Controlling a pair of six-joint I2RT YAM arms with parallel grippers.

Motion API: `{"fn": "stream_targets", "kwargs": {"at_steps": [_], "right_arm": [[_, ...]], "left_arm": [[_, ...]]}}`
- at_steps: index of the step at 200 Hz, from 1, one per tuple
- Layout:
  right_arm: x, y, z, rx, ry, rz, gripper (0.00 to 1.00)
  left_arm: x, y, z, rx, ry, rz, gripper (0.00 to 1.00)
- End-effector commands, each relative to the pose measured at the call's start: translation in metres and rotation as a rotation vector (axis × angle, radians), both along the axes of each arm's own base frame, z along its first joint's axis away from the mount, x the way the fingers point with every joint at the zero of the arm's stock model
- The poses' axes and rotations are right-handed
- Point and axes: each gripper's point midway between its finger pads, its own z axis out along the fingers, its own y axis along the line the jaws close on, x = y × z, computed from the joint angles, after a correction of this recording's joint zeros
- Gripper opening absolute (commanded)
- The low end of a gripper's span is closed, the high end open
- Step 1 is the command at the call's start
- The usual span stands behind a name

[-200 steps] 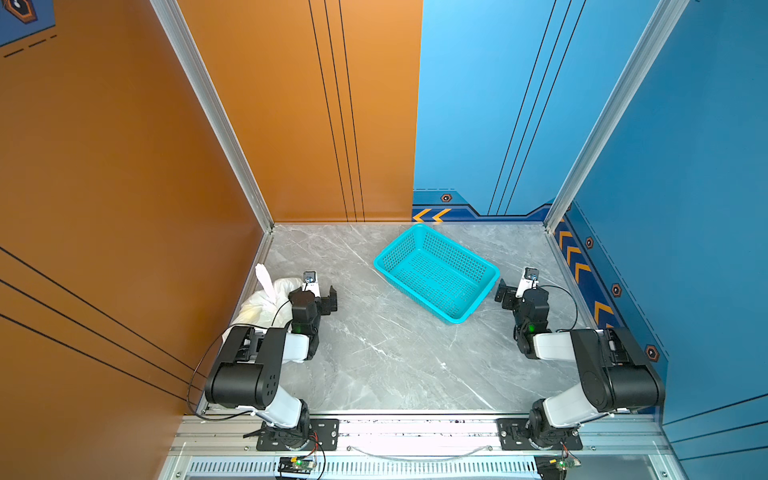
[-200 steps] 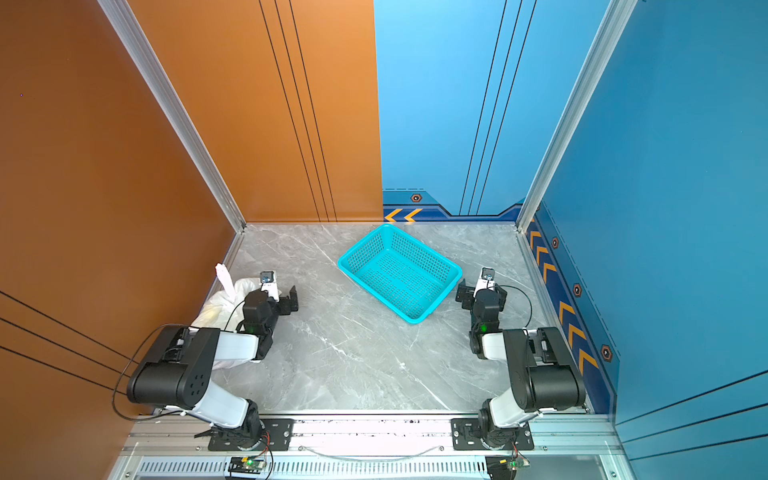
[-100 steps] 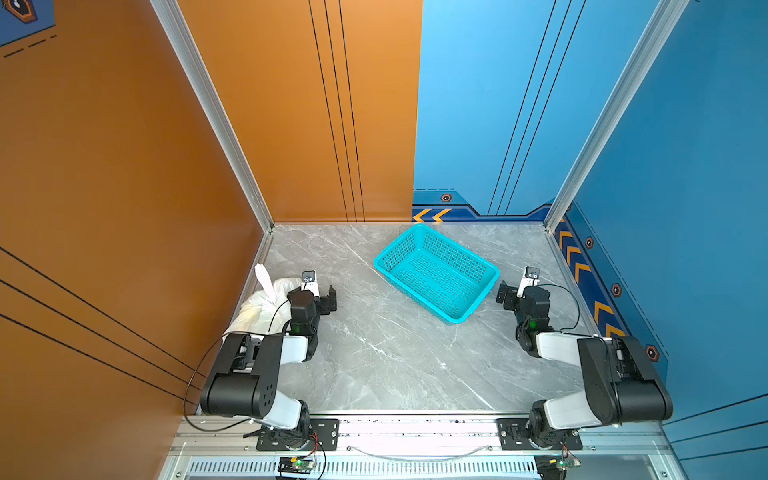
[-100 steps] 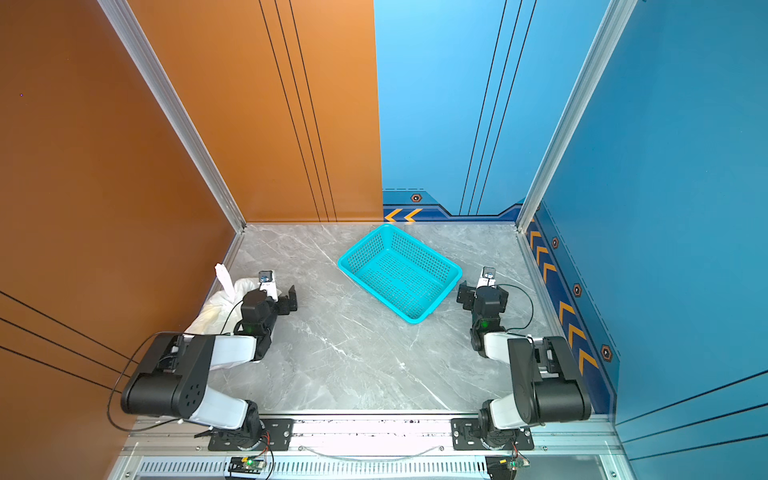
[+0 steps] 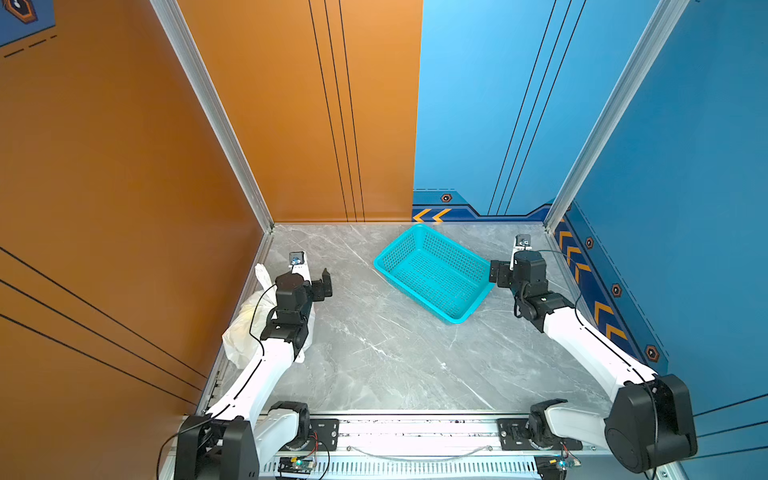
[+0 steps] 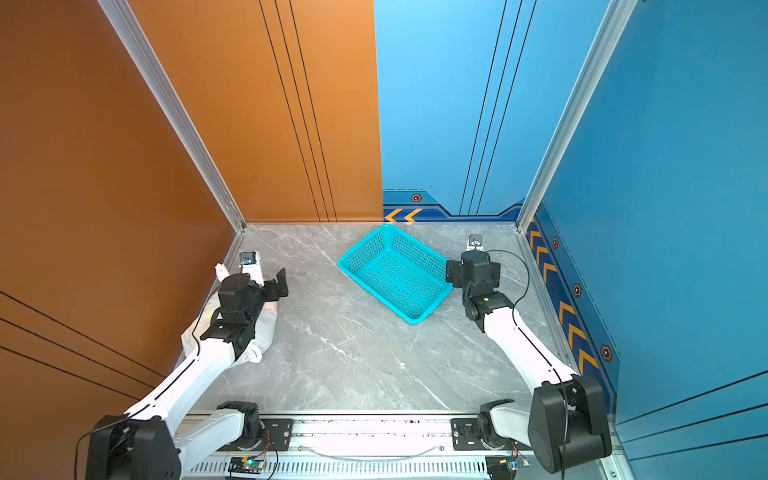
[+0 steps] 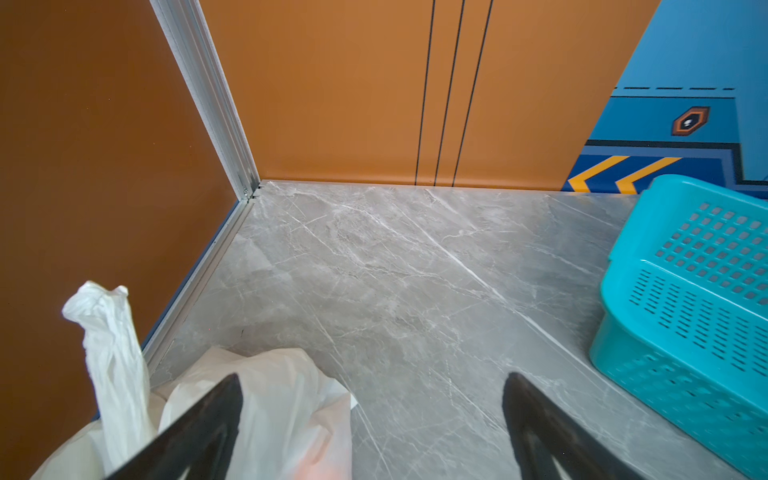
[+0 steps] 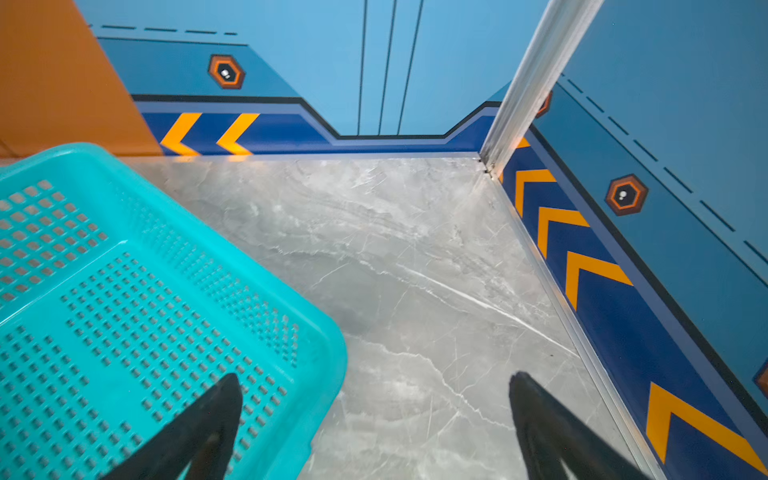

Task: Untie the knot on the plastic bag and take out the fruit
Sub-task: 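Grasp the teal basket rim with the right gripper and drag it farther away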

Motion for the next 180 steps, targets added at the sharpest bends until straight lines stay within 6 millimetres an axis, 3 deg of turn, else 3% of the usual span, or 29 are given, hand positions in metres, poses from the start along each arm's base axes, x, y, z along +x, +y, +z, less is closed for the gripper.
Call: {"fn": "stream_targets", "kwargs": {"at_steps": [1,18,48,76,110,180], "right_arm": [[-0.022,0.034,0.010,-0.011,0.111,0.135,1.00],[-0.027,0.082,0.017,0.004,0.162,0.297,1.00],[-0.044,0.170,0.009,0.031,0.285,0.567,1.00],[-0.051,0.220,-0.014,0.017,0.378,0.682,1.00],[-0.052,0.251,-0.049,-0.069,0.487,0.717,0.91],[-0.038,0.256,-0.095,-0.151,0.571,0.662,0.72]], "left_arm": [[-0.018,-0.017,-0.007,-0.063,0.125,-0.041,0.98],[-0.024,-0.030,-0.007,-0.137,0.161,-0.074,0.98],[-0.029,-0.052,-0.011,-0.223,0.204,-0.120,0.98],[-0.033,-0.068,-0.016,-0.255,0.228,-0.157,0.98],[-0.038,-0.079,-0.020,-0.279,0.243,-0.187,0.98],[-0.040,-0.087,-0.023,-0.274,0.255,-0.206,0.98]]}}
